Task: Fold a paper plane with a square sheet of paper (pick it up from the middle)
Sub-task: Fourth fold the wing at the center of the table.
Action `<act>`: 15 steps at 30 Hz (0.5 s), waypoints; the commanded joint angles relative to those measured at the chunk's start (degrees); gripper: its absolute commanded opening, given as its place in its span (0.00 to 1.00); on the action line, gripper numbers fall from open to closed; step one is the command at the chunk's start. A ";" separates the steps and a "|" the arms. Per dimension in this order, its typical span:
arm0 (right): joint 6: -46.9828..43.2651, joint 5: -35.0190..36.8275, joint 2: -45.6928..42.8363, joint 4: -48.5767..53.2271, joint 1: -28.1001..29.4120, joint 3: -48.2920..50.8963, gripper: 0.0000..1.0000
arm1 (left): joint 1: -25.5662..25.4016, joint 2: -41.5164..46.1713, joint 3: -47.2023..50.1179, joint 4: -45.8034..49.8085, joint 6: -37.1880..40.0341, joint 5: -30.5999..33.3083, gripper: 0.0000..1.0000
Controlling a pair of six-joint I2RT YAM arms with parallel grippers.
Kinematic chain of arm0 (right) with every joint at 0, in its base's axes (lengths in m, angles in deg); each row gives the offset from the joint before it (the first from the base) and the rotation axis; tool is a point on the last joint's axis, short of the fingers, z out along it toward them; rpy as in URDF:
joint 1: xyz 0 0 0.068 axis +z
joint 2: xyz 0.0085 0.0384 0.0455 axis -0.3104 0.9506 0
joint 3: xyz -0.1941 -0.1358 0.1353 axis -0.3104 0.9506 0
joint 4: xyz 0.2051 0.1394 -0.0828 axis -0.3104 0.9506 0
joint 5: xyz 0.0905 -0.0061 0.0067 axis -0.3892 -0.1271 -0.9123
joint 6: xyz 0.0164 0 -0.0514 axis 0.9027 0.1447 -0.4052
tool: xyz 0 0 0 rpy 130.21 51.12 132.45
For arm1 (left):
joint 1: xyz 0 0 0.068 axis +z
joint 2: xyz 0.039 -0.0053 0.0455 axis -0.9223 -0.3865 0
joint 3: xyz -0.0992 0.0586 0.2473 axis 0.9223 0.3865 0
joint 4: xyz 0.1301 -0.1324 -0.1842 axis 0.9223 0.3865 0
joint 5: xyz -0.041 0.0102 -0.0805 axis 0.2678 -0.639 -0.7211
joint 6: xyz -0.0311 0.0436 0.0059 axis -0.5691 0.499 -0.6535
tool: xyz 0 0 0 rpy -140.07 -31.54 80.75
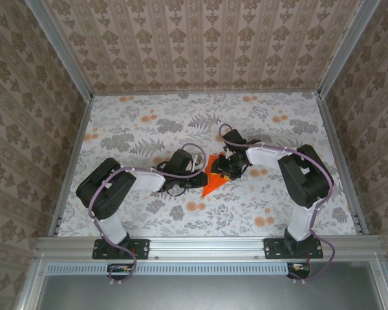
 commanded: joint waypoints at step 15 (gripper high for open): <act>2.72 17.45 9.11 7.57 0.03 5.23 0.58 | 0.39 0.33 -0.78 -0.01 1.95 -0.95 0.14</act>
